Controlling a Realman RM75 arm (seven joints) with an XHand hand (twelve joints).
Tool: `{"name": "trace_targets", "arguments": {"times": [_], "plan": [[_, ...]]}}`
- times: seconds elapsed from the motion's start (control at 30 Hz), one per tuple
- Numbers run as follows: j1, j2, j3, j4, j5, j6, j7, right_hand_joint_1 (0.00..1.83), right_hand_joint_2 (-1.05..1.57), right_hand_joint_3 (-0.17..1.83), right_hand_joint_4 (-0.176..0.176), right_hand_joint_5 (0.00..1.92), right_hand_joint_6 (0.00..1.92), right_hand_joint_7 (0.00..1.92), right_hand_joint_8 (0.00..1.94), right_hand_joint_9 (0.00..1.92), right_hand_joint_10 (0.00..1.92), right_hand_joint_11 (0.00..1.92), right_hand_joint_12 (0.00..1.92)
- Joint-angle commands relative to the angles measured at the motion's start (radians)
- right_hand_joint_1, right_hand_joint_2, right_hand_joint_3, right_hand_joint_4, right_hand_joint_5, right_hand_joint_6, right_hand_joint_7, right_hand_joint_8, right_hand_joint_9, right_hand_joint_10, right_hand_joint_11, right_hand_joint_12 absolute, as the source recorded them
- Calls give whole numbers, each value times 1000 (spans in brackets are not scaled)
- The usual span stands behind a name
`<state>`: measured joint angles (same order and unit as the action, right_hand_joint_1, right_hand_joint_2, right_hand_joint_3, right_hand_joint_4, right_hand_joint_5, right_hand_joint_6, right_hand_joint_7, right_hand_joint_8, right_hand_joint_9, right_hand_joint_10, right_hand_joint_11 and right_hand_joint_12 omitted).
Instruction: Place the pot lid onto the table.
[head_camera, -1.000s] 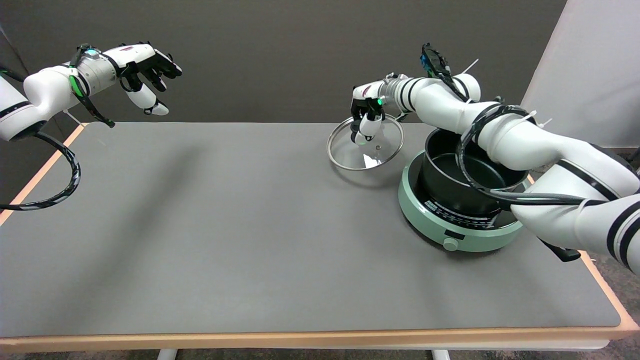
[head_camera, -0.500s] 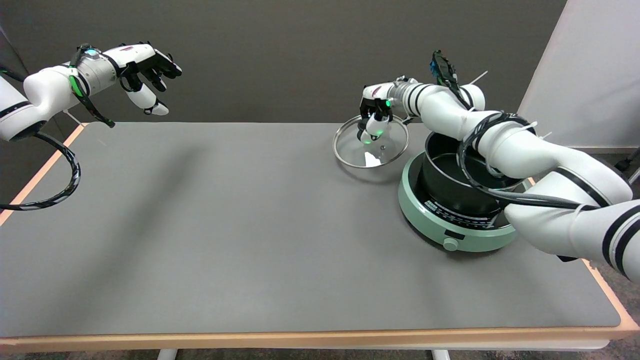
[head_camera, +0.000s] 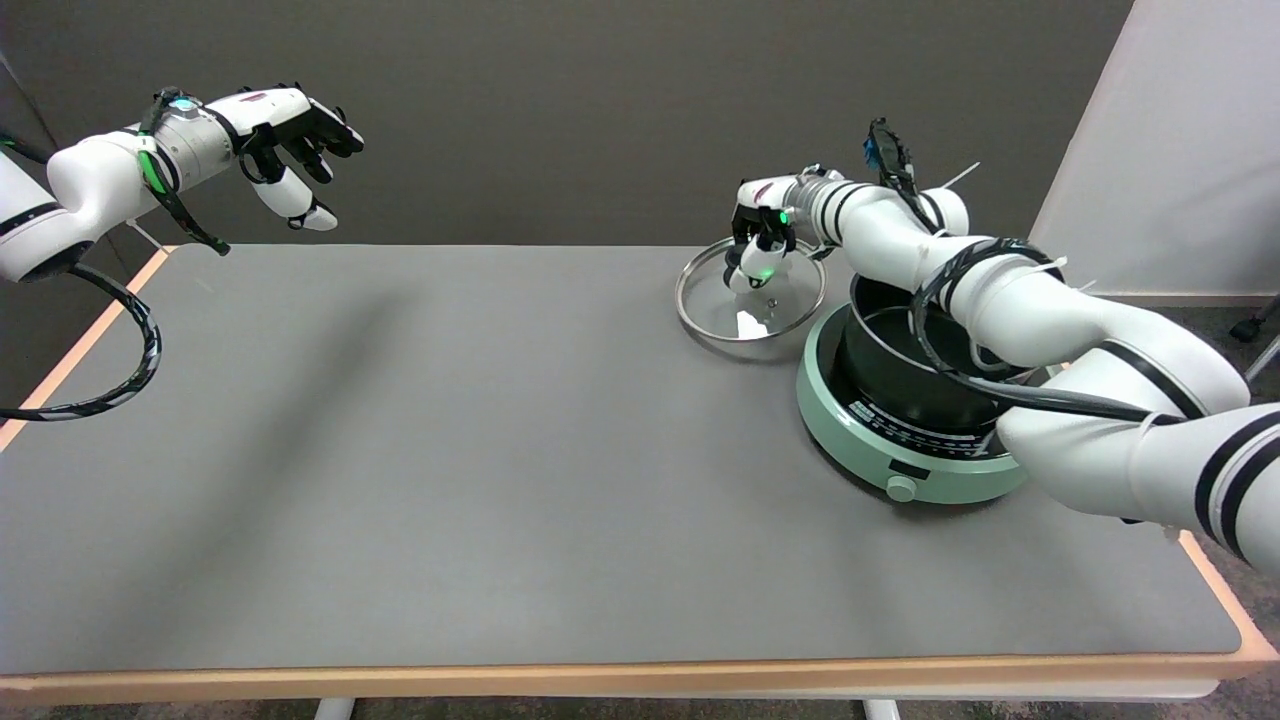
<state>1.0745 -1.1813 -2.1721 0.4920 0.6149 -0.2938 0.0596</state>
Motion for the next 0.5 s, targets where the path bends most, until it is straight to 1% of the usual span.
{"name": "trace_targets", "arguments": {"times": [0.03,0.1,0.17,0.2,0.23,0.33,0.47,0.5], "plan": [[-3,-16,20,-40,-11,37,0,1221,993,375,-96,790,1195,964,1282,896,1444,675,1442],[-2,-16,20,-38,-11,33,0,1220,999,356,-85,790,1200,973,1248,897,1421,668,1462],[-2,-16,18,-35,-11,30,0,1219,1046,262,-90,770,1217,982,1196,903,1369,652,1504],[-1,-16,17,-34,-11,30,0,1343,920,442,147,763,939,936,1195,893,1333,643,1512],[0,-16,16,-33,-11,29,0,1355,934,415,176,755,868,918,1196,887,1298,612,1537],[0,-16,16,-27,-11,28,0,1352,974,344,176,740,808,905,1189,884,1224,612,1554],[2,-16,16,-24,-11,23,0,1350,987,319,176,729,753,900,1186,885,1141,592,1583],[3,-15,16,-24,-11,21,0,1275,920,474,176,728,730,904,1044,878,1137,575,1598]]}}
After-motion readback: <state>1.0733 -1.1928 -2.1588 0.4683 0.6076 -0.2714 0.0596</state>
